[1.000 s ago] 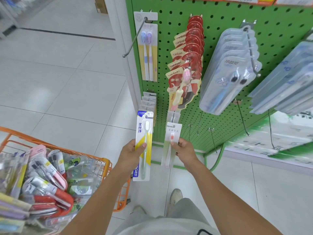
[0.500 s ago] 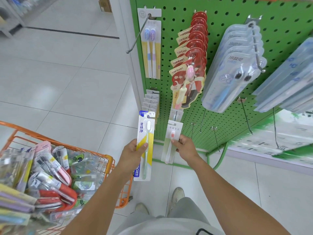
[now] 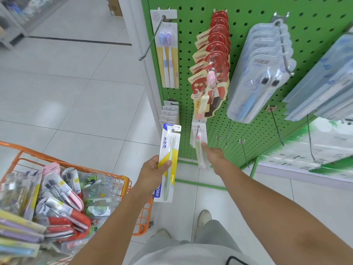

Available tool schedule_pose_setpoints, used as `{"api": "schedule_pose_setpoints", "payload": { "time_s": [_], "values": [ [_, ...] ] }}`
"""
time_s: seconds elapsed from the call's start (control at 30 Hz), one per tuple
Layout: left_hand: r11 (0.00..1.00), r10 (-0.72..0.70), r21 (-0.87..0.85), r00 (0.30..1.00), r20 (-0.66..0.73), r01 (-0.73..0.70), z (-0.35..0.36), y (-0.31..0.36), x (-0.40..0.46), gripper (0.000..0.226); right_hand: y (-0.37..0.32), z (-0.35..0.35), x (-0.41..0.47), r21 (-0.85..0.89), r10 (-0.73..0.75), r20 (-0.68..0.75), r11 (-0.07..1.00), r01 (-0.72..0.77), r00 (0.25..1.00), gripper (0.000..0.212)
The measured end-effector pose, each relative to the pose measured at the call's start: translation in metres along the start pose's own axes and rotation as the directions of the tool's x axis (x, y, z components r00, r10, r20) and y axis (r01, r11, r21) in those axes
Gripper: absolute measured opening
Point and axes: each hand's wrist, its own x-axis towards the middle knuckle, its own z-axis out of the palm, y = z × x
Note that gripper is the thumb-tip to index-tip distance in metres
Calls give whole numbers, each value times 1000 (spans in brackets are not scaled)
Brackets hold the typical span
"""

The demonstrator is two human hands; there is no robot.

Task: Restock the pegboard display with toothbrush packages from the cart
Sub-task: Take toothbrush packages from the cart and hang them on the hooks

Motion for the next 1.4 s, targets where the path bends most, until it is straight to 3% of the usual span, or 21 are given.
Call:
{"api": "schedule_pose_setpoints", "payload": {
  "time_s": [0.1,0.2,0.33,0.5,0.63,0.7,0.77,0.87,1.0,1.1,1.23,1.4],
  "values": [
    [1000,-9,16,999,41,9,4,-2,1,16,25,-4,-7,102,200,-2,975,-198,980,73],
    [1000,-10,13,997,76,9,12,-3,2,15,54,-12,-25,259,208,83,940,-222,975,61],
    [1000,18,14,988,153,-21,31,0,4,17,50,-26,-79,381,-123,227,924,28,966,36],
    [991,134,-53,944,301,-124,42,17,-4,28,-3,-29,-138,234,-491,180,863,448,853,10],
    [951,247,-192,969,6,-241,4,55,-8,21,-63,-26,-173,119,-685,-3,723,681,728,11],
    [910,272,-279,950,-154,-306,-25,81,-10,18,-99,-18,-189,82,-779,-19,624,777,627,18],
    [877,309,-308,925,-223,-368,-51,108,-13,17,-134,-3,-203,157,-834,-10,544,824,552,28],
    [852,374,-293,896,-241,-434,-72,138,-15,16,-181,24,-211,392,-795,1,558,731,607,36],
    [847,402,-261,880,-252,-462,-78,151,-10,12,-213,59,-176,507,-725,-62,569,647,686,42],
    [870,349,-293,914,-206,-398,-76,149,-4,15,-218,77,-149,442,-668,-173,604,663,723,48],
    [889,296,-328,947,-122,-320,-78,152,14,19,-227,87,-124,304,-611,-350,643,703,710,67],
    [887,301,-330,946,-118,-324,-90,158,32,19,-243,100,-104,266,-524,-480,676,687,703,59]
  ]
}}
